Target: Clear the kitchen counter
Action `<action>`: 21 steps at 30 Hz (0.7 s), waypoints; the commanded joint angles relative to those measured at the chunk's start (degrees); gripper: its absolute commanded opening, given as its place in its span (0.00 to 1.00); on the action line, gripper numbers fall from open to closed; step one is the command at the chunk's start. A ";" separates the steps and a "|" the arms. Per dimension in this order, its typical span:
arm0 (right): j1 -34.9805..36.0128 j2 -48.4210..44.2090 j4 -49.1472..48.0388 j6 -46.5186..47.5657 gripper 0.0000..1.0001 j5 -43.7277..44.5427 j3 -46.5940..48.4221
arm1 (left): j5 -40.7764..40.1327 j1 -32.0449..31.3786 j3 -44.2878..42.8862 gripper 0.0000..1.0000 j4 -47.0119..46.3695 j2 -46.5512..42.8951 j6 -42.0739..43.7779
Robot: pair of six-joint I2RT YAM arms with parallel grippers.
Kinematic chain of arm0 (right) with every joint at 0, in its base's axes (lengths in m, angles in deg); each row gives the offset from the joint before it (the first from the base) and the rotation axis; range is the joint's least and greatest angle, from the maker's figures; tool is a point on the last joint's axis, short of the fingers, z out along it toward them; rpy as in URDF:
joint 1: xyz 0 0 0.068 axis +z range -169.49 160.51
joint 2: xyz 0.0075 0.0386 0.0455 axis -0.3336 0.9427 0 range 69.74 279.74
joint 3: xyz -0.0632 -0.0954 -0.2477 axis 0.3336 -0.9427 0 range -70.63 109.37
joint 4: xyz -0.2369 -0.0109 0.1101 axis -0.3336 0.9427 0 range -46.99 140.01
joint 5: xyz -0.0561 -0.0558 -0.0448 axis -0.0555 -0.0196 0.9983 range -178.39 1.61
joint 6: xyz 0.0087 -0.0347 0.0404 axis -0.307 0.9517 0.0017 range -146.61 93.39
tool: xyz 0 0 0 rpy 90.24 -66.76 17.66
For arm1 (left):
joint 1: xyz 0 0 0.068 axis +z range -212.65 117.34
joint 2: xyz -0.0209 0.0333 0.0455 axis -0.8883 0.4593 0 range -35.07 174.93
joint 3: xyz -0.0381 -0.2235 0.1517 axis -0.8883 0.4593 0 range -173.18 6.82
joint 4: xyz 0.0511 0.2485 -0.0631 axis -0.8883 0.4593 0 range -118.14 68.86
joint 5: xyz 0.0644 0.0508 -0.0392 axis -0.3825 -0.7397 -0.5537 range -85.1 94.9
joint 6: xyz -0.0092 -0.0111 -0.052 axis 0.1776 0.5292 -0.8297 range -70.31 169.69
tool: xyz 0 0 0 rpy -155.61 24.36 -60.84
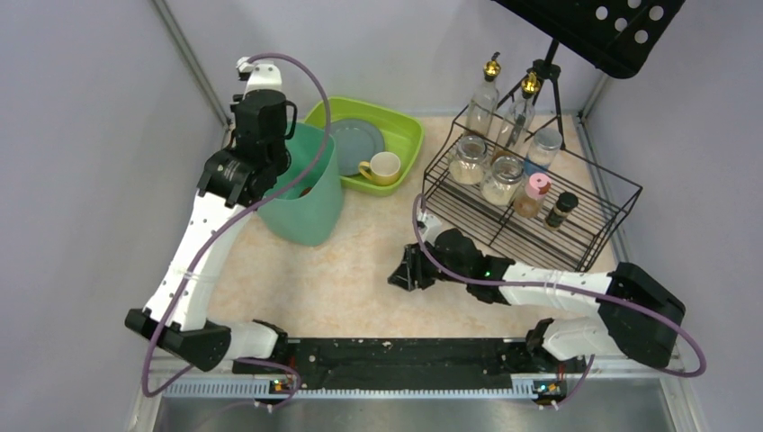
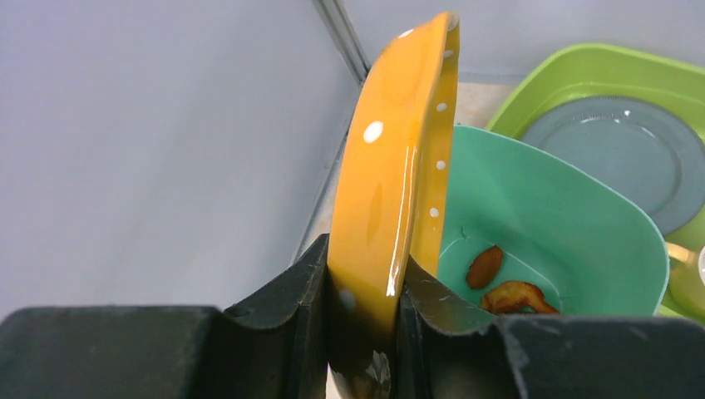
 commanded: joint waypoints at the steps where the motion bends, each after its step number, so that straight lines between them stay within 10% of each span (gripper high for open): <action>1: -0.04 3.32 -5.96 -1.40 0.46 4.17 6.82 | -7.46 -1.75 -2.58 0.00 -12.20 -8.01 -0.67; 21: -6.45 33.34 -14.94 -5.57 0.47 20.59 41.53 | 28.55 -1.82 -0.13 0.00 1.29 -20.29 -20.85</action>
